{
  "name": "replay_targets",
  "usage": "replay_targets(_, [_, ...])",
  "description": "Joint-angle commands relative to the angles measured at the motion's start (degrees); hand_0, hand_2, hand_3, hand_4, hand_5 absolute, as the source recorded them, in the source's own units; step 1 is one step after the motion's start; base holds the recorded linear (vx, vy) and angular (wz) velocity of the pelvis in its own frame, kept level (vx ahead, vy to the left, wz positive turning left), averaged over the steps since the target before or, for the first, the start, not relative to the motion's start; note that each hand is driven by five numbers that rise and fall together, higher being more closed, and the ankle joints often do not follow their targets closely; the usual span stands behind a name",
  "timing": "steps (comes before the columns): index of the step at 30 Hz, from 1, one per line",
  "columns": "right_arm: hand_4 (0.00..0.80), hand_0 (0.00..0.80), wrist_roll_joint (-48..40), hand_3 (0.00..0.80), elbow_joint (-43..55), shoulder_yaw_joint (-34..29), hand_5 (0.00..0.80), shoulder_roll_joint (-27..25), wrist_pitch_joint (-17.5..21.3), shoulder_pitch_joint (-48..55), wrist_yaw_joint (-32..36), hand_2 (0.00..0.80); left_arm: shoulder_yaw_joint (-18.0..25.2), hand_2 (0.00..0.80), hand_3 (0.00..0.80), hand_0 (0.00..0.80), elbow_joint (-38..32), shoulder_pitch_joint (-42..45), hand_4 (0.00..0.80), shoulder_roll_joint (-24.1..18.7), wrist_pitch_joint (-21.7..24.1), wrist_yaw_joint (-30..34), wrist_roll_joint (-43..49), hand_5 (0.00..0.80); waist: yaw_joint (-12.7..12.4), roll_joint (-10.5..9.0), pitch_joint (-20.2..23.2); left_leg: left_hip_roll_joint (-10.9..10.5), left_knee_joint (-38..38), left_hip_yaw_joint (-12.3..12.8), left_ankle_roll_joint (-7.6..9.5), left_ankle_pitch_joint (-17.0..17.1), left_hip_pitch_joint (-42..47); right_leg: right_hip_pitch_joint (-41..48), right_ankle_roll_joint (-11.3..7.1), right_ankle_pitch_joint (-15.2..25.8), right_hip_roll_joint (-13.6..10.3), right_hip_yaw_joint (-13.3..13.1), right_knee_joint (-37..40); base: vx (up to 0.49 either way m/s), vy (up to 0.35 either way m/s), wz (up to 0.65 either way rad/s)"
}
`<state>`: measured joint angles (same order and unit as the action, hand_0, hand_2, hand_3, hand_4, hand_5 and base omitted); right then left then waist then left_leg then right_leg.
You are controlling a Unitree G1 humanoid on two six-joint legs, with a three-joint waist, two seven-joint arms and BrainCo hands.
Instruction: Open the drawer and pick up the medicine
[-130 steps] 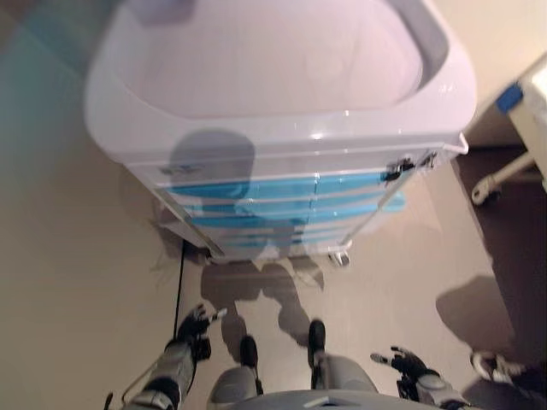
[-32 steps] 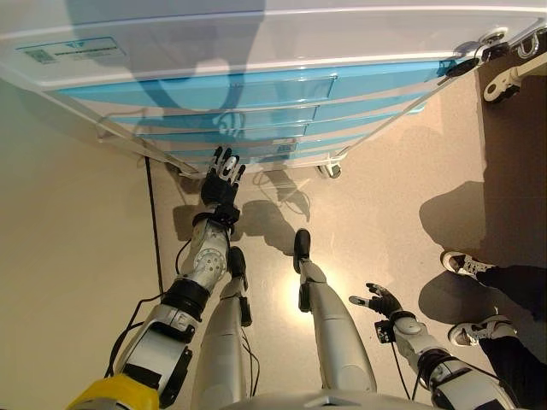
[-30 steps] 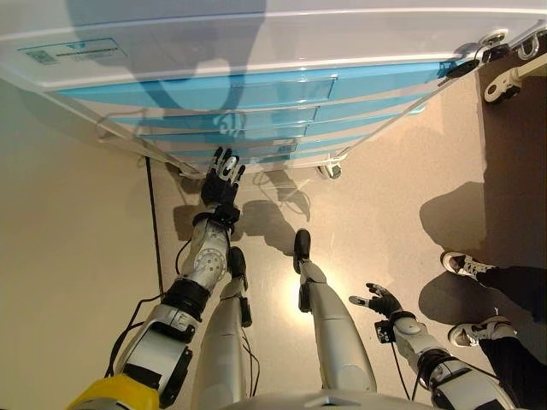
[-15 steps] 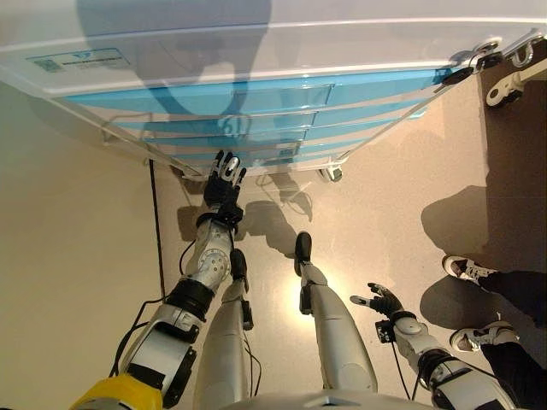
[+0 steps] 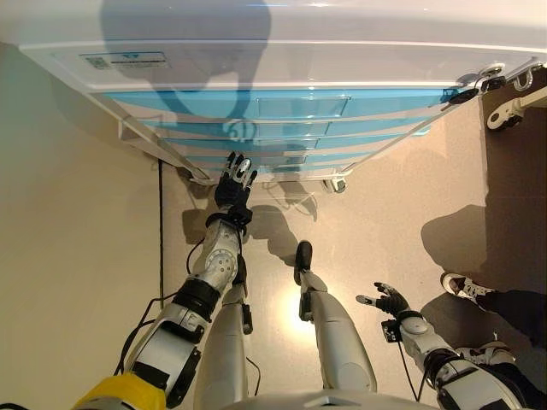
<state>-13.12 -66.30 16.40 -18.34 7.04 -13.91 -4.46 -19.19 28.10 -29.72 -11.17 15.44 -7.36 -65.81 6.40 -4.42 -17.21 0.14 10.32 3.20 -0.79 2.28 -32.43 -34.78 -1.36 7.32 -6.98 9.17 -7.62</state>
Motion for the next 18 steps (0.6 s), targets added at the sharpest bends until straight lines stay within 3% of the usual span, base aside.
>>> replay_targets(1, [0.0, 0.0, -0.11, 0.0, 0.0, 2.29, 0.0, -1.21, -0.55, 2.4, 0.02, 0.0, -1.29, 0.0, 0.0, 0.0, -6.89, -11.09, 0.0, 1.29, 2.32, 5.45, 3.13, 0.0, 0.17, -0.42, 3.24, 1.46, 2.57, -0.76, -3.41, -2.1, -1.45, 1.57, -6.34, -2.34, -0.27, -0.77, -2.2, 0.0, 0.0, 0.0])
replay_targets(11, [0.0, 0.0, -0.34, 0.0, 0.81, 2.0, 0.0, -2.09, -0.97, 4.6, -0.04, 0.0, -2.13, 0.0, 0.0, 0.0, -5.02, -15.01, 0.0, 1.0, 1.94, 5.4, 2.9, 0.0, 1.51, 1.61, 2.44, 1.4, 1.0, 1.47, -3.77, -1.38, 0.33, 1.82, -6.57, -2.84, -0.05, -2.71, -2.49, 0.007, 0.002, -0.05])
replay_targets(18, [0.0, 0.0, -0.86, 0.0, 0.96, 2.18, 0.0, -2.4, -0.98, 4.38, -0.62, 0.0, 1.63, 0.0, 0.0, 0.0, 0.99, -17.59, 0.0, -0.5, 3.6, 1.9, 3.3, 0.0, 2.5, 3.14, 1.49, 1.9, -1.53, 2.59, -3.84, 0.08, 1.86, 0.84, -6.41, -3.45, 0.77, -4.17, -3.41, 0.017, -0.033, -0.18])
